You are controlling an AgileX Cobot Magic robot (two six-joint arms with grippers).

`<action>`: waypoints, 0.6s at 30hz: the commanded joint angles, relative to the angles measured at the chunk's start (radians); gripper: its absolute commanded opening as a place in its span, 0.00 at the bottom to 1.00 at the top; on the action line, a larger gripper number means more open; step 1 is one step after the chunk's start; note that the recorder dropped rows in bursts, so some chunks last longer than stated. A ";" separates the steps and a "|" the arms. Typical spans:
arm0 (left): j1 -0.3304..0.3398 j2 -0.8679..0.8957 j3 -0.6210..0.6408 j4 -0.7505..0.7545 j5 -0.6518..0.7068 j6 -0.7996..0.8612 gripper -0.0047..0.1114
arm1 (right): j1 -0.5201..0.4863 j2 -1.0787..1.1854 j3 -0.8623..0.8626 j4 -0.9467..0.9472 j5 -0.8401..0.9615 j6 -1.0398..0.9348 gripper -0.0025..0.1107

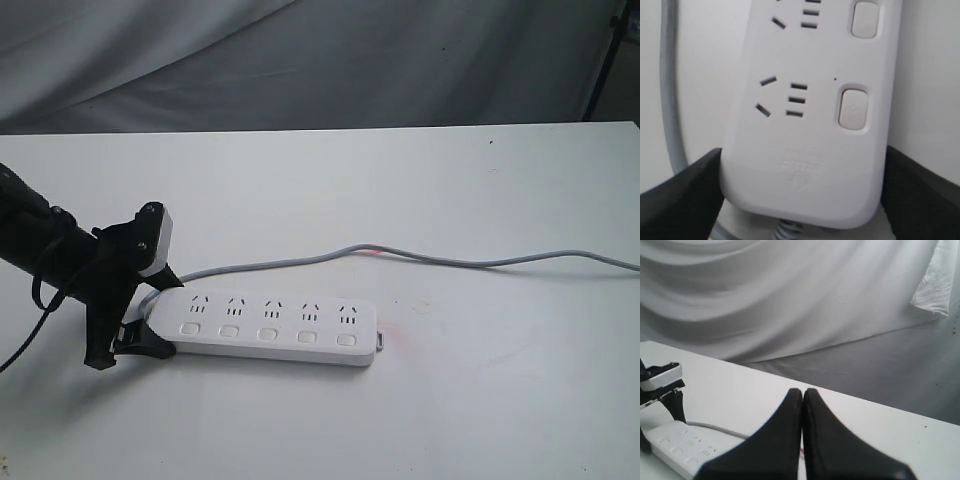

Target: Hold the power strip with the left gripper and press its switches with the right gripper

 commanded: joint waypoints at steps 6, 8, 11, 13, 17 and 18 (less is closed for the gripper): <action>-0.005 -0.006 -0.006 -0.020 0.001 -0.004 0.57 | -0.125 -0.112 0.039 -0.408 0.158 0.403 0.02; -0.005 -0.006 -0.006 -0.020 0.001 -0.004 0.57 | -0.125 -0.128 0.078 -0.408 0.151 0.415 0.02; -0.005 -0.006 -0.006 -0.020 0.001 -0.006 0.57 | -0.125 -0.156 0.131 -0.408 0.094 0.415 0.02; -0.005 -0.006 -0.006 -0.020 0.001 -0.006 0.57 | -0.125 -0.161 0.131 -0.410 0.114 0.413 0.02; -0.005 -0.006 -0.006 -0.020 0.001 -0.006 0.57 | -0.125 -0.161 0.131 -0.410 0.110 0.413 0.02; -0.005 -0.006 -0.006 -0.020 0.001 -0.006 0.57 | -0.125 -0.161 0.131 -0.410 0.110 0.413 0.02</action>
